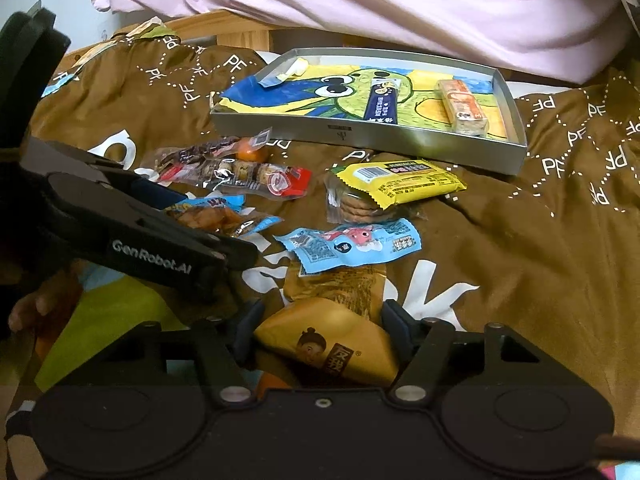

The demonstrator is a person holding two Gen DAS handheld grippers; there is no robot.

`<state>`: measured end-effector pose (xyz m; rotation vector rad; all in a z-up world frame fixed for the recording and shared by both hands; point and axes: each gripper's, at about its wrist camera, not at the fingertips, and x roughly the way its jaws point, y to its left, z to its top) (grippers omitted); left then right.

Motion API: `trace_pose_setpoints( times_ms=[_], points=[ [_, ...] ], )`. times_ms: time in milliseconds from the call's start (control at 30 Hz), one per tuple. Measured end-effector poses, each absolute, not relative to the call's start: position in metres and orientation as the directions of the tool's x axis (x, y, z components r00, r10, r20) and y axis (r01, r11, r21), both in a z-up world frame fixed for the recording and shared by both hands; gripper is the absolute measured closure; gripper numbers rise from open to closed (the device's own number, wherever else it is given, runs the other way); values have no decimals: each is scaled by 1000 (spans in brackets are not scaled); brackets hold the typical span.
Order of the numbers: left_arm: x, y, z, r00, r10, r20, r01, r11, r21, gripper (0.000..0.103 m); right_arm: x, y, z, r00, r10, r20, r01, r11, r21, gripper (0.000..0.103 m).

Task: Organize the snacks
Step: 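Lower the left tool onto the blue candy bag while the right tool approaches the gold pouch, then close the left tool on the blue candy bag while the right tool grasps the gold pouch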

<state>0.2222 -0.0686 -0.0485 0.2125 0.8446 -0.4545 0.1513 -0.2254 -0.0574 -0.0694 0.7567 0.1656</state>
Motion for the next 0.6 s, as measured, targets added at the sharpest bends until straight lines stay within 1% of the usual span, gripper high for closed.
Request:
trace_pose_setpoints(
  times_ms=[200, 600],
  points=[
    [221, -70, -50, 582, -296, -758, 463, 887, 9, 17, 151, -227, -59, 719, 130, -683, -182, 983, -5, 36],
    [212, -61, -41, 590, -284, -756, 413, 911, -19, 24, 144, -227, -51, 702, 130, -700, -179, 984, 3, 40]
  ],
)
